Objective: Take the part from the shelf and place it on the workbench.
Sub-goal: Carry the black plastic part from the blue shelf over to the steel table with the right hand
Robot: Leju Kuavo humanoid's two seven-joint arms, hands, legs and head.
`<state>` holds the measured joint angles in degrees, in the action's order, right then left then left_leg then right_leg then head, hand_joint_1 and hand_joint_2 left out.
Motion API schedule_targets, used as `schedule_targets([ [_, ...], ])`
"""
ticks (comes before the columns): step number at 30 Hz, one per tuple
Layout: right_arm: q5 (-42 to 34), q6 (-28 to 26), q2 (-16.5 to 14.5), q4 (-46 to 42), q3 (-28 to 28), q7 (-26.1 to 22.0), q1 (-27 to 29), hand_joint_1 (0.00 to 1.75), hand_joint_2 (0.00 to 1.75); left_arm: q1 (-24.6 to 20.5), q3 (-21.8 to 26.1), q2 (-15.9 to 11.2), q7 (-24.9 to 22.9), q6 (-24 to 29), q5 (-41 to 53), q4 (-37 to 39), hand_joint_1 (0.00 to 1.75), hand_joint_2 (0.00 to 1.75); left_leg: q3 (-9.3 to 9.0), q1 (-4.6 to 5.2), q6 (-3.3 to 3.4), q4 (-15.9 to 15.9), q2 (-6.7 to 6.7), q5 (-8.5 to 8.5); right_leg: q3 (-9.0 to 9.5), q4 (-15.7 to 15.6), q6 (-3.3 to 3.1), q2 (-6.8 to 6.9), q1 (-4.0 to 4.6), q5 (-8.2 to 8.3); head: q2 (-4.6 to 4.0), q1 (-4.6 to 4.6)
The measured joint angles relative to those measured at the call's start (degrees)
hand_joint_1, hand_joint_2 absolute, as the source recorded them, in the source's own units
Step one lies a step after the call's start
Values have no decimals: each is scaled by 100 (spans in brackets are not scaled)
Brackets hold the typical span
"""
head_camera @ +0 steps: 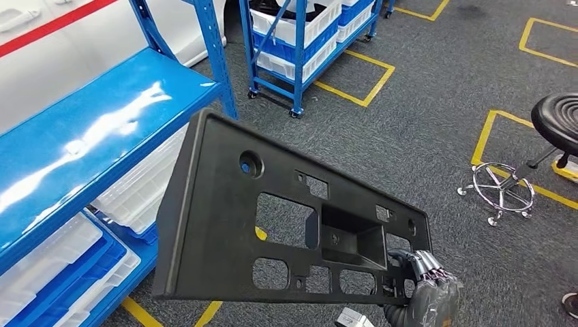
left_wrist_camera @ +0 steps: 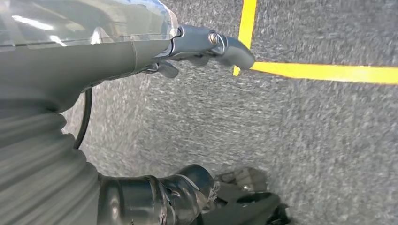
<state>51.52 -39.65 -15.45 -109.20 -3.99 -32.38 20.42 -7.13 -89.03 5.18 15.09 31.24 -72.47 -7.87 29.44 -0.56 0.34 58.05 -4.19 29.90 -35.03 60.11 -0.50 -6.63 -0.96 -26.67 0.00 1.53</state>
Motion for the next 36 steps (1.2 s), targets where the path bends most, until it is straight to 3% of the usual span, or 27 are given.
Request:
schedule_targets([
  [1, -3, 0, -8, -1, 4, -8, 12, 166, 175, -5, -2, 0, -2, -1, 1, 0, 0, 175, -8, -11, 35, -28, 61, -18, -17, -9, 42, -37, -4, 17, 0, 1],
  [3, -8, 0, -19, -7, 26, -24, 34, 166, 175, -9, -3, -1, -1, -1, 3, 0, 0, 175, -26, -26, 119, -102, 202, -74, -83, 118, 94, 148, 23, -80, 0, 10],
  [5, -16, 0, -22, -13, 56, -54, 41, 166, 175, -2, -3, -2, 1, -1, 4, 0, 0, 175, -29, -8, 180, -141, 366, -100, -325, 662, 119, 478, 46, -420, 0, 21],
  [7, -31, 0, -22, -15, 77, -84, 49, 166, 175, 15, -3, -2, 2, -1, 1, 0, 0, 175, -15, 23, 199, -137, 540, -96, -629, 1349, 141, 593, 35, -735, 0, 25],
  [8, -37, 0, -22, -15, 84, -94, 57, 166, 175, 18, -3, -2, 2, -1, 1, 0, 0, 175, -12, 32, 200, -135, 626, -92, -681, 1493, 146, 608, 28, -753, 0, 25],
  [9, -40, 0, -22, -15, 89, -101, 62, 166, 175, 15, -3, -2, 2, -1, 1, 0, 0, 175, -14, 38, 199, -133, 707, -85, -617, 1416, 145, 628, 24, -664, 0, 25],
  [10, -42, 0, -22, -16, 91, -104, 65, 166, 175, 9, -3, -2, 2, -1, 1, 0, 0, 175, -23, 41, 192, -129, 780, -74, -437, 1118, 137, 676, 23, -492, 0, 24],
  [12, -41, 0, -23, -19, 93, -107, 63, 166, 175, 0, -3, -2, 3, -1, 1, 0, 0, 175, -48, 59, 158, -103, 896, -35, 5, 328, 91, 917, 62, -216, 0, 25],
  [13, -41, 0, -27, -23, 94, -109, 62, 166, 175, -1, -4, -2, 3, -1, 1, 0, 0, 175, -56, 73, 135, -88, 944, -16, 139, 72, 59, 1016, 86, -160, 0, 23],
  [14, -42, 0, -32, -27, 94, -111, 61, 166, 175, -1, -4, -2, 4, -1, 1, 0, 0, 175, -60, 87, 113, -75, 992, -1, 188, -43, 30, 1072, 114, -163, 0, 22],
  [16, -44, 0, -52, -33, 102, -117, 71, 166, 175, -8, -5, -1, 4, -1, -2, -1, 0, 175, -71, 96, 69, -72, 1093, 18, 172, -63, -26, 975, 130, -155, 0, 20],
  [17, -44, 0, -66, -34, 110, -121, 77, 166, 175, -16, -5, -1, 4, -1, -3, -1, 0, 175, -69, 84, 40, -47, 1053, 54, 169, -81, -54, 913, 122, -141, 0, 21],
  [19, -44, 0, -102, -34, 128, -125, 81, 166, 175, -23, -7, -2, 3, -1, -4, 0, 0, 175, 38, 53, -19, 228, 796, 267, 171, -118, -115, 797, 89, -110, 0, 20],
  [21, -44, 0, -127, -32, 137, -126, 78, 166, 175, -5, -8, -2, 2, -1, -5, 0, 0, 175, 327, 25, -60, 871, 541, 608, 166, -122, -151, 676, 78, -96, 0, 17],
  [23, -44, 0, -134, -28, 148, -125, 80, 166, 175, 22, -8, -2, 1, -1, -9, 0, 0, 175, 566, 7, -84, 1359, 486, 730, 165, -116, -165, 527, 80, -91, 0, 17],
  [24, -44, 0, -134, -26, 156, -124, 82, 166, 175, 28, -8, -2, 0, -1, -13, 0, 0, 175, 571, -2, -90, 1341, 475, 631, 167, -108, -165, 447, 78, -91, 0, 17],
  [25, -43, 0, -134, -25, 165, -123, 84, 166, 175, 28, -8, -2, 0, -1, -15, 0, 0, 175, 487, -14, -90, 1129, 450, 440, 171, -97, -162, 367, 75, -92, 0, 17],
  [27, -36, 0, -141, -25, 179, -123, 87, 166, 175, 22, -8, -2, 1, -3, -18, 0, 0, 175, 220, -38, -76, 480, 245, 74, 166, -63, -137, 224, 70, -97, 0, 19],
  [29, -21, -1, -158, -26, 188, -123, 92, 166, 175, 14, -8, -2, 2, -4, -18, 0, 0, 175, 63, -45, -46, 86, 30, -19, 116, -28, -75, 108, 63, -85, 0, 20],
  [30, -17, -1, -165, -27, 193, -123, 99, 166, 175, 9, -8, -2, 1, -4, -19, 0, 0, 175, 47, -35, -26, 51, -3, 0, 85, -25, -33, 52, 54, -65, 0, 20],
  [32, -15, -3, -172, -29, 207, -123, 128, 166, 175, 0, -8, -2, -1, -5, -19, 0, 0, 175, 34, -33, 46, -1, 114, -31, 36, -25, 43, -15, 38, -37, 0, 20],
  [34, -14, -4, -173, -31, 220, -123, 150, 166, 175, -3, -8, -1, 0, -6, -15, 0, 0, 175, 23, -44, 138, -74, 259, -85, -73, 188, 88, 194, 54, -191, 0, 36],
  [36, -15, -4, -173, -31, 225, -123, 156, 166, 175, 8, -8, -1, 1, -9, -12, 0, 0, 175, 26, -24, 191, -100, 421, -101, -357, 822, 122, 496, 58, -556, 0, 50],
])
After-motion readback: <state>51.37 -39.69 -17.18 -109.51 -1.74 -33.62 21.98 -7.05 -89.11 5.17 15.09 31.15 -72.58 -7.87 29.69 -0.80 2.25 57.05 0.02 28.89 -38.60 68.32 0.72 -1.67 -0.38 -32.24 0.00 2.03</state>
